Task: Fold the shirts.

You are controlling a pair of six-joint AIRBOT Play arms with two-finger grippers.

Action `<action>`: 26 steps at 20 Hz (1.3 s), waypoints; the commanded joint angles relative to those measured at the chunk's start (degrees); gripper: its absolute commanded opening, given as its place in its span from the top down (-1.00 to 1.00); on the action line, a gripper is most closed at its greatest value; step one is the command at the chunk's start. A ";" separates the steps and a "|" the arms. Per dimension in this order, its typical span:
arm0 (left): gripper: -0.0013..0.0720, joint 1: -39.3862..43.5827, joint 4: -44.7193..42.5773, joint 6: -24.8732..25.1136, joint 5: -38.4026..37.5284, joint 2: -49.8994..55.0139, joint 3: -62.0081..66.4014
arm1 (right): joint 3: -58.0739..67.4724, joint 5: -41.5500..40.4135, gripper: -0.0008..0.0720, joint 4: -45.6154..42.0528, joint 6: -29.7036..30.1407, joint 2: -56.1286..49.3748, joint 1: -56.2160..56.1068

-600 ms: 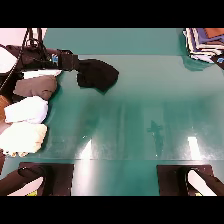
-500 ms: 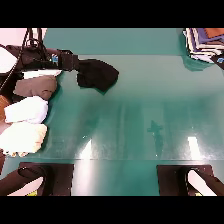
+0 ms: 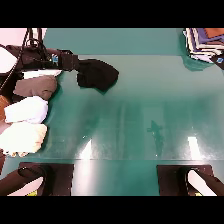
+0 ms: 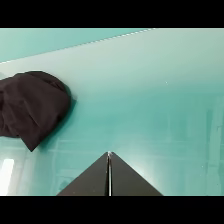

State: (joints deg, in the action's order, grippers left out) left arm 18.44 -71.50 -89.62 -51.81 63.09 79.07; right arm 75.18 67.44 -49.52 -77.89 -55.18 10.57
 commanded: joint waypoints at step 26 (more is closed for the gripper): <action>0.29 -6.78 4.74 -7.43 31.26 37.20 1.33 | -0.02 -5.09 0.94 0.50 -0.09 0.00 -0.02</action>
State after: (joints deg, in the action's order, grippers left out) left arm 11.79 -67.02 -97.06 -22.57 99.66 79.59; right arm 75.16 62.11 -49.06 -77.95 -55.18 10.57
